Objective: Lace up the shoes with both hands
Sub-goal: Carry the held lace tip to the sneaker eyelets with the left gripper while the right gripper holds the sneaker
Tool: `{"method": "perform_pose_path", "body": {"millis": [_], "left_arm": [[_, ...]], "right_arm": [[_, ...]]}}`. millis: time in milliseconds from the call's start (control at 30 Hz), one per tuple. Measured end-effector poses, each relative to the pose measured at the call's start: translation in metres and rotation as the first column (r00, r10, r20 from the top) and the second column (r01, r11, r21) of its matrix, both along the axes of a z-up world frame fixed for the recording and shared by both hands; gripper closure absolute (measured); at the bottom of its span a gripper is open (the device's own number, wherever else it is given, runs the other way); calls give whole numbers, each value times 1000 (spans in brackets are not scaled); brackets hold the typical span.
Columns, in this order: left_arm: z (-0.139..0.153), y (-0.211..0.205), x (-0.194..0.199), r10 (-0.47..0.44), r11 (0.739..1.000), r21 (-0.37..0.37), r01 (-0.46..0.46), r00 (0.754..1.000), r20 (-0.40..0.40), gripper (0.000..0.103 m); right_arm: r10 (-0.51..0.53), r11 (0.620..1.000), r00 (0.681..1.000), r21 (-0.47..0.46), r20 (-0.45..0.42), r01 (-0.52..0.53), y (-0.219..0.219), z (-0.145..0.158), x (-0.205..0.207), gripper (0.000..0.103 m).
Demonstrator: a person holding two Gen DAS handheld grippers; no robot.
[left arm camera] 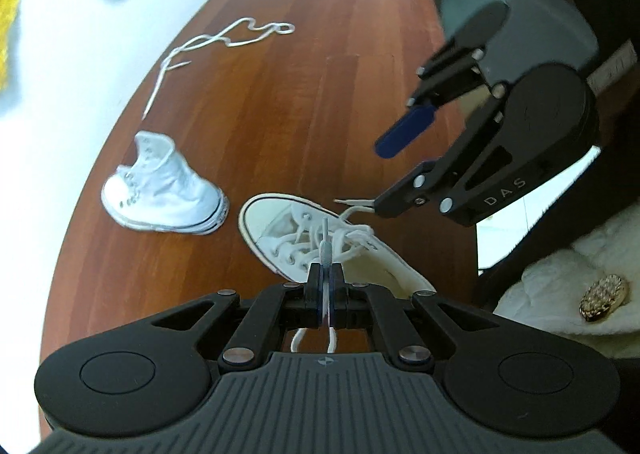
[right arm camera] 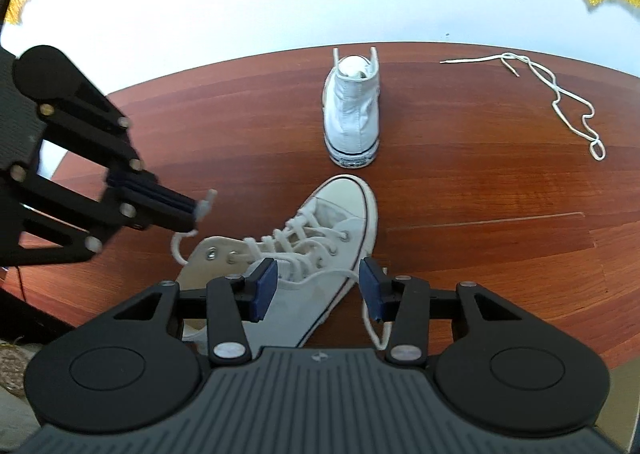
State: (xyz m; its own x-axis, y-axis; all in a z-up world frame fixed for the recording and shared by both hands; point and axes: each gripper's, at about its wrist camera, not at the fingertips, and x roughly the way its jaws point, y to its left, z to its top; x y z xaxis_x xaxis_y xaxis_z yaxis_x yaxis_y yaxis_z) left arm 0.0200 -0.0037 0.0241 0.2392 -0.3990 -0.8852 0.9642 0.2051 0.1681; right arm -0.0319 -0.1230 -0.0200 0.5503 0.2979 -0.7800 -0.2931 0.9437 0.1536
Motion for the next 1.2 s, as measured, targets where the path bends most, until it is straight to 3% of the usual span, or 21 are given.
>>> {"method": "perform_pose_path", "body": {"millis": [300,367,633,867,1100,1200], "left_arm": [[-10,-6,-6,-61,997,47,60,998,4,100],[-13,-7,-8,-72,996,58,72,997,4,100],[-24,-17,-11,-134,985,110,135,991,-14,100],[-38,-30,-21,-253,947,210,243,967,23,100],[-45,-38,-21,-291,929,249,275,956,26,100],[-45,-40,-21,-300,925,262,274,952,64,100]], "right_arm": [[42,998,999,49,-26,-41,9,-7,-3,63],[45,998,998,44,-34,-43,12,-11,-1,74],[-1,999,999,50,-49,3,3,-13,-7,75],[-23,998,997,53,-72,27,-7,-17,-9,74],[-30,999,997,32,-70,32,-11,-20,-10,74],[-37,999,997,33,-71,39,-14,-20,-11,74]]}}
